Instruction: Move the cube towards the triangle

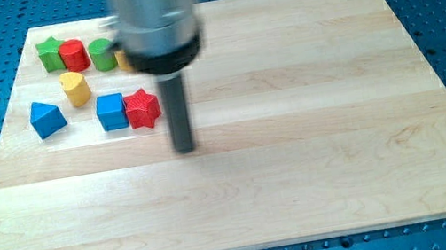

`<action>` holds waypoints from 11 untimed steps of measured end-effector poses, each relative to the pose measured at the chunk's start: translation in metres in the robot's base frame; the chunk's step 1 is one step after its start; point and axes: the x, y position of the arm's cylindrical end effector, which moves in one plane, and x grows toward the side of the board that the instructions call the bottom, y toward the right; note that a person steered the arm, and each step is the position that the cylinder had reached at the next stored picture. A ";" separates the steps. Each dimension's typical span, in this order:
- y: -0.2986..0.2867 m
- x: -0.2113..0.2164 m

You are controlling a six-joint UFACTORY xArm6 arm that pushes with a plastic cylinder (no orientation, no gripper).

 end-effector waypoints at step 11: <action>-0.056 -0.006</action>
